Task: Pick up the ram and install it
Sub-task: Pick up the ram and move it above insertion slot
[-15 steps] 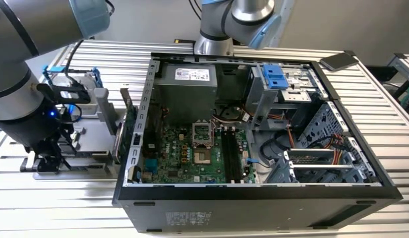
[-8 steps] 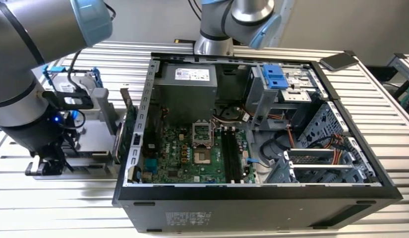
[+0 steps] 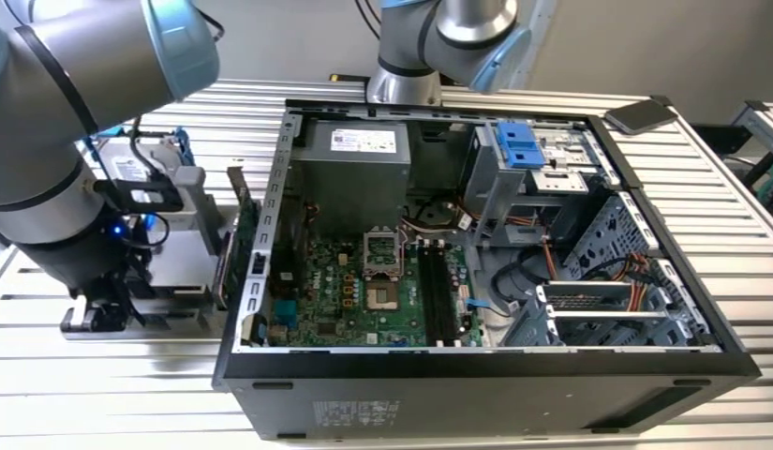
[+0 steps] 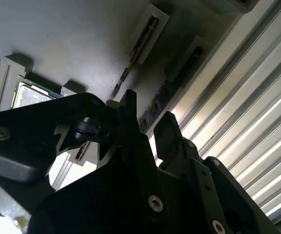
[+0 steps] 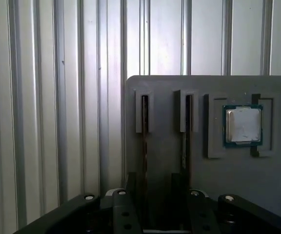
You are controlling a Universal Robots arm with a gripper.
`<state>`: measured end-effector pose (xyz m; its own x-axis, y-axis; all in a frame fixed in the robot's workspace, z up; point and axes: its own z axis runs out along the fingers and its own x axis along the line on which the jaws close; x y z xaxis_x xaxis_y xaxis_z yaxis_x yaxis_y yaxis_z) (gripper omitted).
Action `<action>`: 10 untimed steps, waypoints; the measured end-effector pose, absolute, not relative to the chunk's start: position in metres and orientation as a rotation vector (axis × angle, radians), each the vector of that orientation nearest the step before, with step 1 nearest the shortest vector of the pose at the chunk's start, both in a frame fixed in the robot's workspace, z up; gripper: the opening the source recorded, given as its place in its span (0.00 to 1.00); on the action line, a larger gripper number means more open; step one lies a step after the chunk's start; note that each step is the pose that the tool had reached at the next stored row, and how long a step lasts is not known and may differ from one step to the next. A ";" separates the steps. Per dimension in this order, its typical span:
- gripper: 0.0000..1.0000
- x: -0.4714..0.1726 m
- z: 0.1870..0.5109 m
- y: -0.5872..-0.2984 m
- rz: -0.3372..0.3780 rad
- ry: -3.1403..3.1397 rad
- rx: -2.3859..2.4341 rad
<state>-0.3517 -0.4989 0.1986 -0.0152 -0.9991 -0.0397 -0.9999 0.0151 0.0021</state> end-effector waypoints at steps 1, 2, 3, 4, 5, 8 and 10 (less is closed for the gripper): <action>1.00 -0.352 0.197 -0.499 0.046 2.219 -2.186; 1.00 -0.352 0.195 -0.499 0.046 2.219 -2.186; 1.00 -0.352 0.194 -0.499 0.046 2.219 -2.185; 1.00 -0.352 0.192 -0.499 0.046 2.219 -2.185; 1.00 -0.352 0.191 -0.500 0.046 2.219 -2.185; 1.00 -0.352 0.190 -0.501 0.046 2.219 -2.185; 1.00 -0.352 0.189 -0.501 0.046 2.219 -2.185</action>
